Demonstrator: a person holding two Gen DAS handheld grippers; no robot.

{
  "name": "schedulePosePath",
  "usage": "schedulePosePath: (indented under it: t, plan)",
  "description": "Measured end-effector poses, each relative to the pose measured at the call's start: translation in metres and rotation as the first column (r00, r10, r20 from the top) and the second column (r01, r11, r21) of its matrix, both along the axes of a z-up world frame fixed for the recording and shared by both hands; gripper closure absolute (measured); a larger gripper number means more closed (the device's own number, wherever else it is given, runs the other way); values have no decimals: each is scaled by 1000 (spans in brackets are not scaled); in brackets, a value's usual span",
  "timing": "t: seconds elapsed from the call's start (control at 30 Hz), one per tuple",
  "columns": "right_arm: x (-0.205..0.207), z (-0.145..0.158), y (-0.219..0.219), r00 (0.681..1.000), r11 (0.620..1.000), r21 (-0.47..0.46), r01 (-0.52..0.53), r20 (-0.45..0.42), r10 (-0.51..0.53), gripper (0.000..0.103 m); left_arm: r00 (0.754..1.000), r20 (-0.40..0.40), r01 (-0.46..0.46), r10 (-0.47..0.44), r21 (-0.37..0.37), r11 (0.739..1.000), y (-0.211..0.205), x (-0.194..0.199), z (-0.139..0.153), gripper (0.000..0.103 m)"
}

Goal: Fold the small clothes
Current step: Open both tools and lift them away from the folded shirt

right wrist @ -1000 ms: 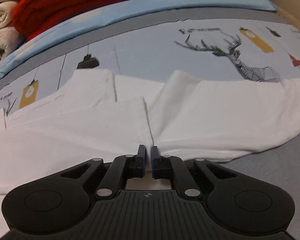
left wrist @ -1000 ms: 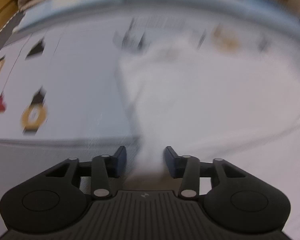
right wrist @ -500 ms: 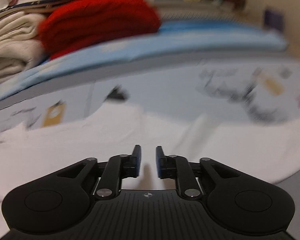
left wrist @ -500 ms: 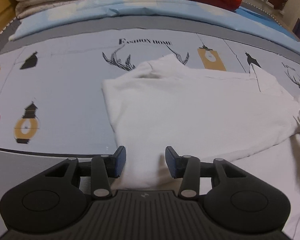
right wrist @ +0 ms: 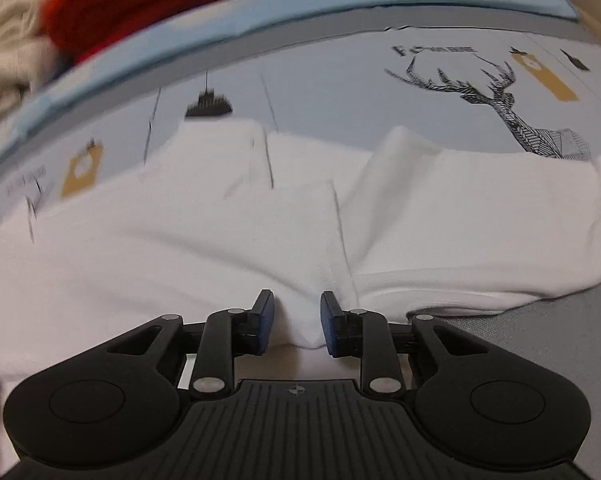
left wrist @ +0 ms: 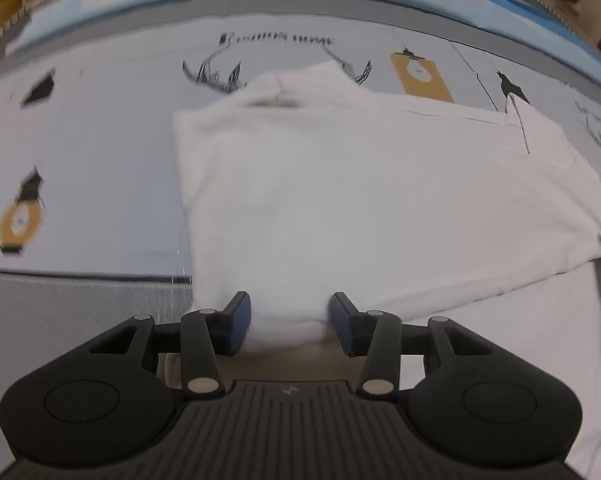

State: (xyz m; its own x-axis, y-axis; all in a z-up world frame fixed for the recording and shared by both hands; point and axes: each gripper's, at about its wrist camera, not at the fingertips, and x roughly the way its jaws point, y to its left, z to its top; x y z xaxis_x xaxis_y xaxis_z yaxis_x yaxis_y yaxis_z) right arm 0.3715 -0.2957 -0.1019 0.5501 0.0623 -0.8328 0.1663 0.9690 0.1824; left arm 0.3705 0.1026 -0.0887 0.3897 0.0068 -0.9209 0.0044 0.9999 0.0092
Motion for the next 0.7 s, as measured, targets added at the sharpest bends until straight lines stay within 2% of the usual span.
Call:
schedulePosePath:
  t: [0.13, 0.27, 0.47, 0.7]
  plan:
    - [-6, 24, -9, 995, 1000, 13, 24, 95, -25, 75, 992, 128, 9, -11, 20, 1000, -21, -3, 37, 51]
    - [-15, 38, -30, 986, 998, 31, 63, 153, -67, 75, 976, 216, 9, -7, -8, 1000, -48, -9, 62, 48]
    - [-32, 51, -73, 967, 989, 36, 142, 211, -147, 75, 958, 287, 23, -11, -37, 999, -79, -16, 76, 48]
    - [-51, 51, -111, 954, 979, 20, 202, 223, -201, 75, 946, 325, 18, -2, -45, 999, -87, -22, 79, 48]
